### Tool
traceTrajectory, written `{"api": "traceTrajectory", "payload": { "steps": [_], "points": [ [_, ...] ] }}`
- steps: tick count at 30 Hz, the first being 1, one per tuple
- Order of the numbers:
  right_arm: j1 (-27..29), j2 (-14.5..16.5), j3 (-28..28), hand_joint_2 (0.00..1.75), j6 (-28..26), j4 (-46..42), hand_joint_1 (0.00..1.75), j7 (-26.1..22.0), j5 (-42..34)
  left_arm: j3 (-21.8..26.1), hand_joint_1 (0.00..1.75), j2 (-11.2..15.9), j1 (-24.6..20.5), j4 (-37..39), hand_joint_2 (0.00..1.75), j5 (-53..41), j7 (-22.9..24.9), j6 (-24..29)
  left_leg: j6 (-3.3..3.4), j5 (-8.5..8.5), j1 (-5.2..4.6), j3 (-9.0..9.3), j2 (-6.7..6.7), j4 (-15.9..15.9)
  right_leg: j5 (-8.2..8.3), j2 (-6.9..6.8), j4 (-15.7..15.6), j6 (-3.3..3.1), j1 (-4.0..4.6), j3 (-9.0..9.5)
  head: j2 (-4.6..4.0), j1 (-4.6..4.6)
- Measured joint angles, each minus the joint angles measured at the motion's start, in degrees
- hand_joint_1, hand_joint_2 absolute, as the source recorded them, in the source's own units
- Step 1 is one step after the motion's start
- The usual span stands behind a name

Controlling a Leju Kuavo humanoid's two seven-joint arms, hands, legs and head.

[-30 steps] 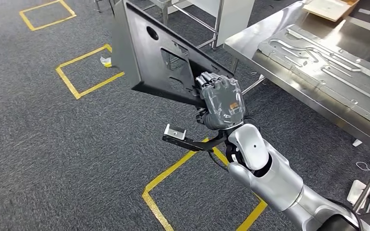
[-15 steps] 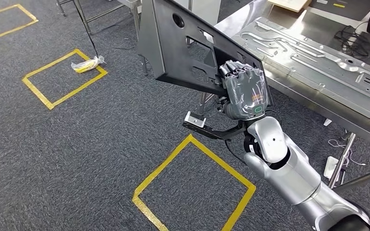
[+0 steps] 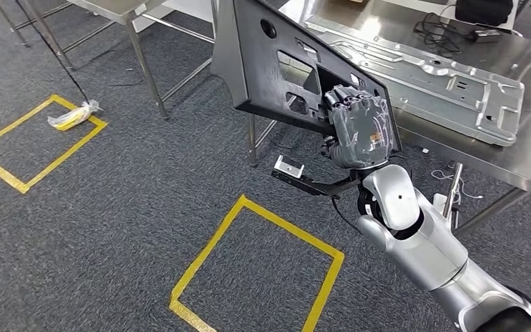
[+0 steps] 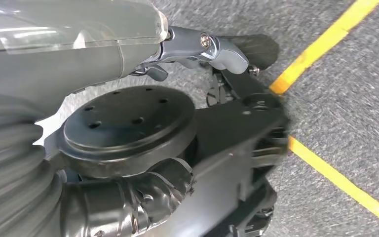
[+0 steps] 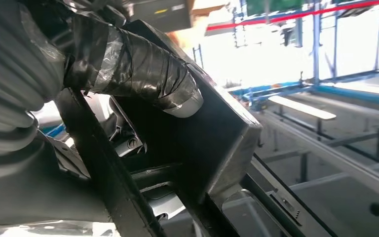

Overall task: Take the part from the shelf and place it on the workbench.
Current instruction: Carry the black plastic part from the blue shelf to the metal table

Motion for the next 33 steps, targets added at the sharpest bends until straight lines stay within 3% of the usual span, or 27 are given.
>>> {"api": "traceTrajectory", "payload": {
  "steps": [2, 4, 5, 7, 8, 9, 11, 12, 13, 14, 16, 17, 20, 22, 24, 25, 26, 27, 28, 30, 31, 33],
  "points": [
    [-0.1, -0.1, 0.0, 1.75, 0.4, 0.1, 1.75, -0.1, 1.1, 0.0, 0.00, 0.1, -0.1, 0.0, 1.75, 0.0, 0.0, 0.0, 0.39, 1.00, -0.08, 1.66, -1.35, -3.8, 0.06, 1.25, 0.1, 0.58, -0.16, -0.32, 0.00, -0.01],
    [-1.0, -0.4, 0.2, 1.75, 2.2, 0.5, 1.75, -0.7, 2.3, 0.0, 0.00, 0.1, -0.3, 0.0, 1.75, 0.0, 0.0, 0.0, 0.61, 1.02, -0.17, 1.97, -0.46, -4.4, 0.29, 2.31, -0.1, 1.38, -0.39, -0.61, 0.00, -0.02],
    [-1.8, -0.7, 0.4, 1.75, 3.6, 0.7, 1.75, -1.1, 2.6, 0.0, 0.00, 0.1, -0.4, 0.0, 1.75, 0.0, 0.0, -0.1, 0.86, 1.21, -0.12, 2.18, 0.19, -4.8, 0.10, 1.77, 0.1, 1.74, -0.40, -0.79, 0.00, 0.00],
    [-4.4, -1.4, 1.4, 1.75, 6.5, 1.5, 1.75, -2.0, 2.6, 0.0, 0.00, 0.1, -0.5, 0.0, 1.75, 0.1, 0.0, -0.1, 1.46, 1.62, 0.06, 2.57, 1.47, -5.6, -1.87, -1.27, 3.2, 2.33, -0.28, -2.27, 0.00, 0.13],
    [-5.7, -1.7, 2.1, 1.75, 7.7, 2.1, 1.75, -2.2, 2.5, 0.0, 0.00, 0.1, -0.5, 0.0, 1.75, 0.2, 0.0, -0.1, 1.62, 1.69, -0.01, 2.65, 2.10, -5.8, -3.60, -3.12, 6.5, 2.56, -0.32, -3.82, 0.00, 0.18],
    [-6.9, -1.8, 2.9, 1.75, 8.6, 2.7, 1.75, -2.3, 2.4, 0.0, 0.00, 0.1, -0.5, 0.0, 1.75, 0.2, 0.1, -0.1, 1.72, 1.66, -0.05, 2.65, 2.68, -5.8, -5.31, -4.11, 10.3, 2.79, -0.41, -5.66, 0.00, 0.24],
    [-8.3, -1.9, 4.4, 1.75, 9.5, 3.8, 1.75, -2.3, 2.2, 0.0, 0.00, 0.1, -0.4, 0.0, 1.75, 0.3, 0.1, -0.1, 1.70, 1.52, -0.05, 2.69, 3.95, -5.7, -6.52, -4.68, 15.4, 3.20, -0.72, -8.26, 0.00, 0.24],
    [-8.8, -1.9, 5.1, 1.75, 9.7, 4.2, 1.75, -2.2, 2.1, 0.1, 0.00, 0.0, -0.4, 0.0, 1.75, 0.6, -0.1, 0.1, 1.65, 1.40, -0.05, 2.76, 4.52, -5.6, -5.52, -4.87, 14.9, 3.31, -0.85, -8.08, 0.00, 0.24],
    [-9.3, -1.9, 5.8, 1.75, 9.9, 4.6, 1.75, -2.0, 2.1, 0.1, 0.00, -0.2, -0.4, 0.0, 1.75, 1.0, -0.5, 0.5, 1.56, 1.22, -0.04, 2.89, 5.09, -5.5, -3.63, -5.25, 12.2, 3.36, -0.95, -6.75, 0.00, 0.23],
    [-9.8, -1.8, 6.4, 1.75, 10.1, 4.8, 1.75, -1.6, 2.2, 0.3, 0.00, -0.4, -0.4, 0.0, 1.75, 1.4, -0.9, 1.1, 1.41, 0.98, -0.04, 3.06, 5.59, -5.4, -1.61, -6.14, 8.0, 3.32, -0.96, -4.70, 0.00, 0.24],
    [-10.7, -1.1, 7.5, 1.75, 10.7, 5.0, 1.75, -0.5, 3.0, 0.6, 0.00, -1.0, -0.4, 0.0, 1.75, 1.9, -1.5, 2.5, 0.88, 0.48, -0.33, 3.33, 6.59, -5.1, 0.56, -8.05, 1.4, 2.85, -0.38, -1.38, 0.00, 0.22],
    [-10.9, -0.7, 8.0, 1.75, 11.0, 5.1, 1.75, 0.1, 3.5, 0.7, 0.00, -1.2, -0.4, 0.0, 1.75, 2.0, -1.7, 3.0, 0.60, 0.30, -0.48, 3.46, 7.07, -5.1, 0.66, -8.49, 0.1, 2.52, -0.09, -0.79, 0.00, 0.22],
    [-11.2, -0.1, 9.2, 1.75, 11.6, 5.1, 1.75, 1.6, 4.5, 0.8, 0.00, -1.8, -0.5, 0.0, 1.75, 1.7, -1.9, 4.0, -0.29, -0.18, -0.55, 3.84, 8.18, -5.1, 0.64, -7.04, -0.2, 1.41, 0.01, -0.73, 0.00, 0.20],
    [-11.7, -0.1, 9.6, 1.75, 11.3, 5.1, 1.75, 2.1, 4.7, 0.8, 0.00, -2.0, -0.5, 0.0, 1.75, 1.1, -2.0, 4.1, -0.78, -2.13, -0.33, 2.79, 6.13, -2.4, 0.80, -6.32, -0.6, 0.56, -0.28, -0.46, 0.00, 0.19],
    [-12.2, -0.1, 9.8, 1.75, 10.4, 5.2, 1.75, 1.9, 4.2, 0.8, 0.00, -2.0, -0.4, 0.0, 1.75, 0.5, -2.3, 3.9, -0.97, -5.77, -0.20, -0.66, 3.33, 4.8, 0.81, -5.69, -0.7, -0.03, -0.30, -0.37, 0.00, 0.19],
    [-12.4, -0.2, 9.8, 1.75, 10.1, 5.2, 1.75, 1.7, 3.8, 0.8, 0.00, -2.0, -0.4, 0.0, 1.75, 0.4, -2.3, 4.0, -1.00, -7.20, -0.19, -2.68, 2.81, 8.6, 0.78, -5.30, -0.7, -0.16, -0.22, -0.38, 0.00, 0.18],
    [-12.5, -0.2, 9.8, 1.75, 10.0, 5.2, 1.75, 1.4, 3.4, 0.8, 0.00, -2.0, -0.4, 0.0, 1.75, 0.4, -2.3, 4.0, -0.98, -7.66, -0.19, -4.19, 2.62, 11.3, 0.73, -4.89, -0.6, -0.25, -0.13, -0.37, 0.00, 0.18],
    [-12.5, -0.2, 9.8, 1.75, 10.1, 5.2, 1.75, 1.2, 3.0, 0.8, 0.00, -2.0, -0.3, 0.0, 1.75, 0.4, -2.4, 4.0, -0.89, -6.95, -0.20, -4.77, 2.58, 11.8, 0.66, -4.48, -0.5, -0.28, -0.05, -0.33, 0.00, 0.18],
    [-12.6, -0.2, 9.8, 1.75, 10.4, 5.2, 1.75, 1.0, 2.8, 0.8, 0.00, -2.0, -0.3, 0.0, 1.75, 0.3, -2.3, 3.8, -0.70, -5.09, -0.20, -4.18, 2.56, 9.8, 0.57, -4.10, -0.4, -0.26, 0.01, -0.28, 0.00, 0.18],
    [-13.1, -0.2, 9.9, 1.75, 10.9, 5.4, 1.75, 1.0, 2.6, 0.7, 0.00, -1.6, -0.4, 0.0, 1.75, -0.1, -2.0, 2.5, -0.10, -0.73, -0.33, -1.10, 2.25, 2.2, 0.33, -3.50, -0.1, -0.05, 0.15, -0.20, 0.00, 0.19],
    [-13.4, -0.1, 9.9, 1.75, 11.1, 5.5, 1.75, 1.0, 2.6, 0.7, 0.00, -1.4, -0.4, 0.0, 1.75, -0.2, -1.8, 1.8, 0.14, 0.62, -0.41, 0.30, 2.08, -1.2, 0.22, -3.26, 0.1, 0.13, 0.25, -0.28, 0.00, 0.20],
    [-13.8, -0.1, 10.0, 1.75, 11.4, 5.8, 1.75, 1.0, 2.6, 0.7, 0.00, -1.1, -0.6, 0.0, 1.75, -0.3, -1.2, 0.9, 0.18, 1.29, -0.50, 1.41, 1.80, -4.1, 0.10, -3.03, 0.4, 0.32, 0.47, -0.56, 0.00, 0.21]
  ]
}}
